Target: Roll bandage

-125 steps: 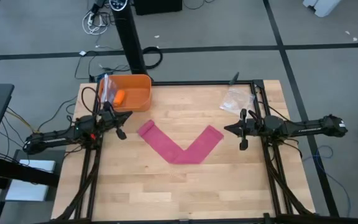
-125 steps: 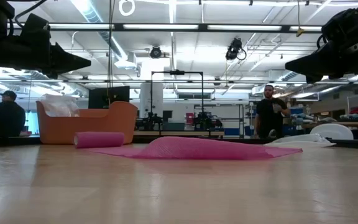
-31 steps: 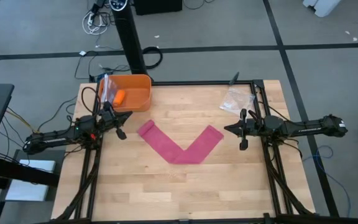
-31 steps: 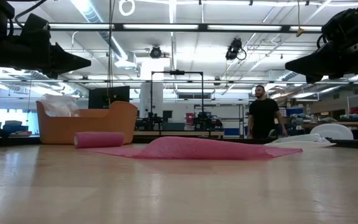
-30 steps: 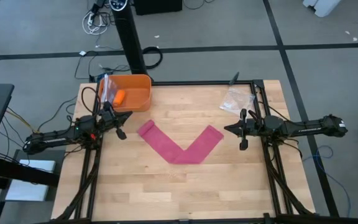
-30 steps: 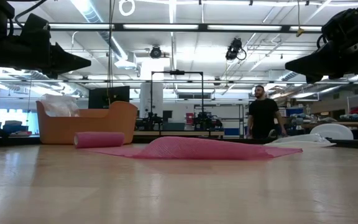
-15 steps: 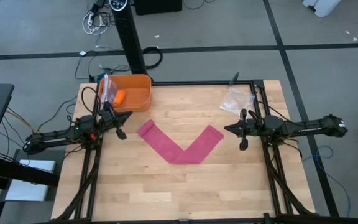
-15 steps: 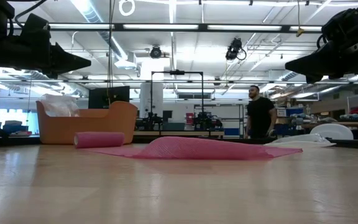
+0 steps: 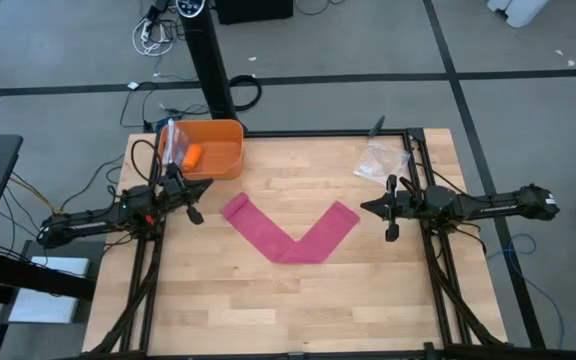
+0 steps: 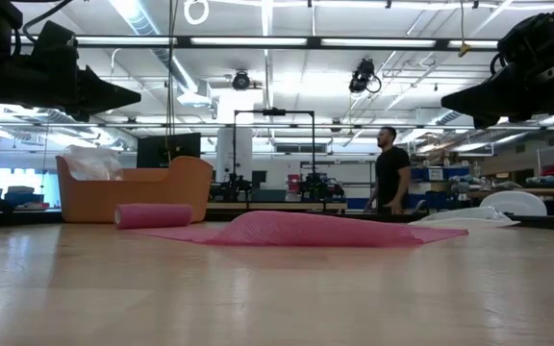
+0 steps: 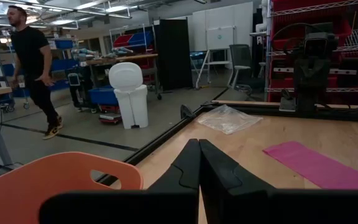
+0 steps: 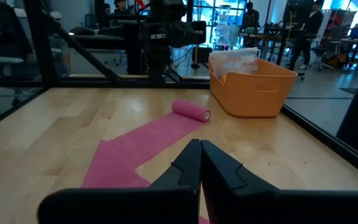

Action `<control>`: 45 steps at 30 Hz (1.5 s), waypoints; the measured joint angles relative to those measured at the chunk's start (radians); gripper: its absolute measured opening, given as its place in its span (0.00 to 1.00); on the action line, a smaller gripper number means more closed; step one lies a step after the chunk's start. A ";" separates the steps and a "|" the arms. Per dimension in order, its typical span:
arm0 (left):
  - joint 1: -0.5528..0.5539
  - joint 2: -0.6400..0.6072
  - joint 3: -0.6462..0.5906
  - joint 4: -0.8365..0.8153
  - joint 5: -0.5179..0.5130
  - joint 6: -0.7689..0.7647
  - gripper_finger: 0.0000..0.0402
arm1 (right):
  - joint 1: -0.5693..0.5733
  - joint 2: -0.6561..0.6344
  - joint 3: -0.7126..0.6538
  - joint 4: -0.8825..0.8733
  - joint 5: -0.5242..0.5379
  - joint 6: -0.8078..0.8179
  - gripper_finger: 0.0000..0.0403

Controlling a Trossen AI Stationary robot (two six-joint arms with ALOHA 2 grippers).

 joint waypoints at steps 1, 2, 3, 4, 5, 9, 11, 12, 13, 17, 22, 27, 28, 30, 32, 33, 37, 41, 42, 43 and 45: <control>0.000 0.000 0.000 0.000 0.000 0.000 0.01 | 0.000 0.000 0.000 0.000 0.000 0.000 0.02; 0.000 0.000 0.000 0.000 0.000 0.000 0.01 | 0.000 0.000 0.000 0.000 0.000 0.000 0.02; 0.000 0.000 0.000 0.000 0.000 0.000 0.01 | 0.000 0.000 0.000 0.000 0.000 0.000 0.02; 0.000 0.000 0.000 0.000 0.000 0.000 0.01 | 0.000 0.000 0.000 0.000 0.000 0.000 0.02; 0.000 0.000 0.000 0.000 0.000 0.000 0.01 | 0.000 0.000 0.000 0.000 0.000 0.000 0.02; 0.000 0.000 0.000 0.000 0.000 0.000 0.01 | 0.000 0.000 0.000 0.000 0.000 0.000 0.02; 0.000 0.000 0.000 0.000 0.000 0.000 0.01 | 0.000 0.000 0.000 0.000 0.000 0.000 0.02; 0.000 0.000 0.000 0.000 0.000 0.000 0.01 | 0.000 0.000 0.000 0.000 0.000 0.000 0.02; 0.000 0.000 0.000 0.000 0.000 0.000 0.01 | 0.000 0.000 0.000 0.000 0.000 0.000 0.02; 0.000 0.001 0.000 0.044 0.000 0.000 0.01 | 0.000 0.000 0.000 0.000 0.000 0.000 0.02; 0.000 0.000 0.000 0.242 0.000 -0.005 0.01 | 0.000 0.000 0.000 0.000 0.000 0.000 0.02; 0.000 0.000 0.000 0.415 0.000 -0.117 0.01 | 0.000 0.000 0.000 0.000 0.000 0.000 0.02; 0.000 0.000 0.000 0.434 0.000 -0.146 0.01 | 0.000 0.000 0.000 0.000 0.000 0.000 0.02; 0.000 0.000 0.000 0.447 0.000 -0.179 0.01 | 0.000 0.000 0.000 0.000 0.000 0.000 0.02; 0.000 0.000 0.000 0.446 -0.003 -0.145 0.01 | 0.000 0.000 0.000 0.000 0.000 0.000 0.02; 0.000 0.000 0.000 0.444 -0.008 -0.116 0.01 | 0.000 0.000 0.000 0.000 0.000 0.000 0.02; 0.000 0.000 0.000 0.437 -0.016 -0.103 0.01 | 0.000 0.000 0.000 0.000 -0.001 0.000 0.02; 0.000 0.000 0.001 0.451 0.035 -0.206 0.01 | 0.000 0.000 0.000 0.000 -0.001 0.000 0.02; 0.001 0.000 0.004 0.435 0.079 -0.208 0.01 | 0.000 0.000 0.000 0.000 -0.001 0.000 0.02; 0.001 0.005 0.012 0.409 0.135 -0.209 0.01 | 0.000 0.000 0.000 0.000 -0.001 0.000 0.02; 0.001 0.037 0.029 0.399 0.236 -0.209 0.01 | 0.000 0.000 0.000 0.000 -0.001 0.000 0.02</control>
